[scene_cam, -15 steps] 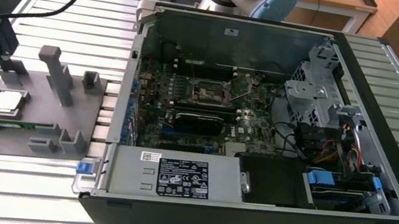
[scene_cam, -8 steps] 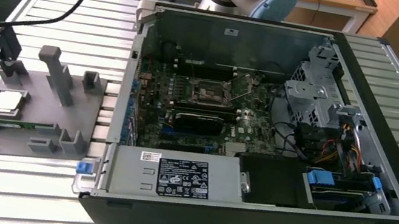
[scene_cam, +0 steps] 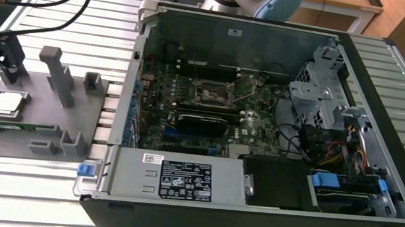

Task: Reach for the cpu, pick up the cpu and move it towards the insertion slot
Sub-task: 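Pick up the cpu and move it towards the insertion slot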

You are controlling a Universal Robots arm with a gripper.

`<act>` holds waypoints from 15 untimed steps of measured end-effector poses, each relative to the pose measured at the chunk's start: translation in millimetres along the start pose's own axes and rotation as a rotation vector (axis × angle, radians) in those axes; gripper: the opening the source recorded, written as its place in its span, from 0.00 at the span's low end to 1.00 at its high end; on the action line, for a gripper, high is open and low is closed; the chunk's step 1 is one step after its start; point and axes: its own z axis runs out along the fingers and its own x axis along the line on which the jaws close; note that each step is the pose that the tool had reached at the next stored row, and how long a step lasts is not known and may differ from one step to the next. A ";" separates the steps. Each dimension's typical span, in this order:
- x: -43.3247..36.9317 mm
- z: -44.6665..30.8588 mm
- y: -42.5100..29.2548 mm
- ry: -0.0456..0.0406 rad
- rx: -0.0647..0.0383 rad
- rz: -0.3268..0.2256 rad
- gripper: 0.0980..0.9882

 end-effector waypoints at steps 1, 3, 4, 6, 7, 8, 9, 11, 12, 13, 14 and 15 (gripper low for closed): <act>0.0 1.8 -0.1 0.0002 0.000 -0.006 0.83; -0.1 5.4 -0.3 0.0004 0.000 -0.011 0.83; -0.1 7.2 -0.3 0.0004 0.000 -0.011 0.83; -0.1 10.9 -0.5 0.0005 0.000 -0.011 0.83; -0.1 12.7 -0.5 0.0004 0.000 -0.011 0.83; -0.2 14.5 -0.6 0.0004 0.000 -0.011 0.83; -0.2 16.4 -0.7 0.0004 0.000 -0.011 0.83; -0.2 19.9 -0.8 0.0004 0.000 -0.011 0.83; -0.2 21.8 -1.0 0.0003 0.000 -0.011 0.83; -0.2 23.6 -1.4 0.0004 0.000 -0.011 0.83; -0.2 25.3 -1.6 0.0004 0.000 -0.011 0.83; -0.2 27.3 -1.9 0.0003 0.000 -0.011 0.83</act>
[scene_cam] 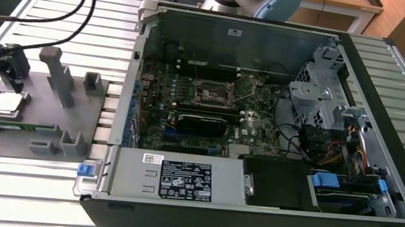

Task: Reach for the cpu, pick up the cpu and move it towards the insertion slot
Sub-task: 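Pick up the cpu and move it towards the insertion slot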

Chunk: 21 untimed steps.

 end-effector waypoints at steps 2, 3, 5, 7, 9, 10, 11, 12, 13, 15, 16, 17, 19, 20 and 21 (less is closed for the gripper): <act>0.0 3.5 -0.4 0.0002 0.000 0.000 0.83; 0.0 5.1 -0.5 0.0002 0.000 0.000 0.83; 0.0 8.5 -0.7 0.0002 0.000 0.000 0.83; 0.0 12.0 -0.9 0.0001 0.000 0.000 0.83; 0.0 15.3 -1.1 0.0000 0.000 0.000 0.83; 0.0 17.0 -1.2 0.0001 0.000 0.000 0.83; -0.1 18.7 -1.3 0.0001 0.000 0.000 0.83; -0.1 20.4 -1.3 -0.0001 0.000 0.000 0.83; -0.1 21.9 -1.4 -0.0001 0.000 0.000 0.83; -0.1 25.0 -1.5 0.0000 0.000 0.000 0.83; -0.1 26.6 -1.5 -0.0002 0.000 0.000 0.83; -0.1 28.0 -1.6 -0.0001 0.001 0.000 0.83; -0.2 30.8 -1.7 -0.0004 0.000 0.000 0.83; -0.2 32.1 -1.8 -0.0006 0.001 0.000 0.83; -0.2 33.5 -1.8 -0.0010 0.001 0.000 0.83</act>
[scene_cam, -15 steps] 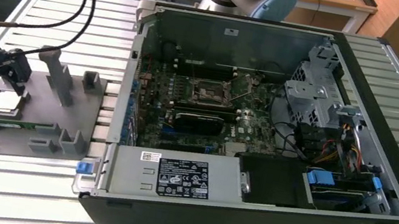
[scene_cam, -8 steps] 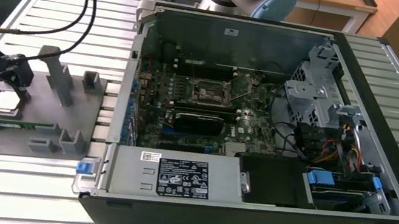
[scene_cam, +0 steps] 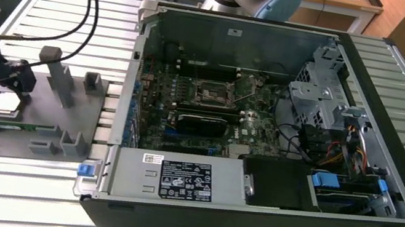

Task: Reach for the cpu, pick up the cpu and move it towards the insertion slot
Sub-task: 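Pick up the cpu and move it towards the insertion slot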

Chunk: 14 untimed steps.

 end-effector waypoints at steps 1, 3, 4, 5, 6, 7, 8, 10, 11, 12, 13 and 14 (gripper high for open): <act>0.0 1.0 -0.1 -0.0005 0.000 0.000 0.83; 0.0 2.3 -0.1 -0.0011 0.000 0.000 0.83; 0.0 2.6 -0.2 -0.0011 0.000 0.000 0.83; 0.1 3.0 -0.2 -0.0011 0.000 0.000 0.83; 0.1 3.4 -0.4 -0.0012 0.000 0.000 0.83; -0.1 3.8 -0.8 -0.0012 0.000 0.000 0.83; -0.2 4.3 -1.1 -0.0013 0.000 0.000 0.83; -0.4 5.0 -2.0 -0.0013 0.000 0.000 0.83; -0.7 5.3 -2.3 -0.0012 0.000 0.000 0.83; -1.2 5.5 -2.6 -0.0010 0.000 0.001 0.83; -2.1 5.8 -2.8 -0.0011 0.000 0.001 0.83; -2.9 6.0 -2.9 -0.0013 0.000 0.001 0.83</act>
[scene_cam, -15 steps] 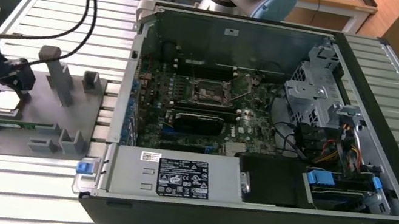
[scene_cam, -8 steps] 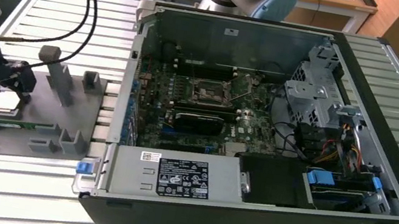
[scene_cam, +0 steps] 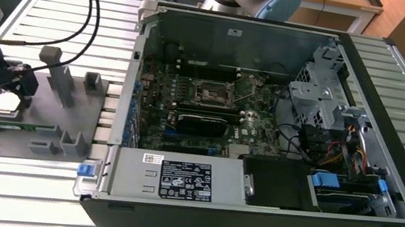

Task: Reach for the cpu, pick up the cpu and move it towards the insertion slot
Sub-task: 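Pick up the cpu and move it towards the insertion slot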

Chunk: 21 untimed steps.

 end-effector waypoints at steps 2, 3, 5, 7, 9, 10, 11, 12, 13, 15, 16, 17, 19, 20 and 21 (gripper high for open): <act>-1.2 0.1 -0.1 -0.0001 0.000 0.000 0.81; -1.3 0.1 -0.1 0.0000 0.000 0.000 0.81; -1.4 -0.2 -0.1 0.0002 0.000 0.000 0.74; -1.4 -1.9 0.0 0.0003 0.000 0.000 0.72; -1.5 -2.8 0.0 -0.0001 0.000 0.000 0.64; -1.4 -3.7 0.0 0.0002 0.000 0.000 0.64; -1.4 -4.1 0.1 0.0000 0.000 0.000 0.64; -1.4 -4.2 0.1 -0.0002 0.000 0.000 0.64; -1.4 -4.2 0.1 -0.0002 0.000 0.000 0.64; -1.4 -4.5 0.1 0.0000 0.000 0.000 0.64; -1.4 -4.6 0.1 0.0001 0.000 0.000 0.64; -1.4 -4.6 0.1 0.0001 0.000 0.000 0.62; -1.4 -4.6 0.1 0.0000 0.000 0.000 0.54; -1.4 -4.6 0.0 0.0001 0.000 0.000 0.54; -1.4 -4.6 0.0 0.0001 0.000 0.000 0.54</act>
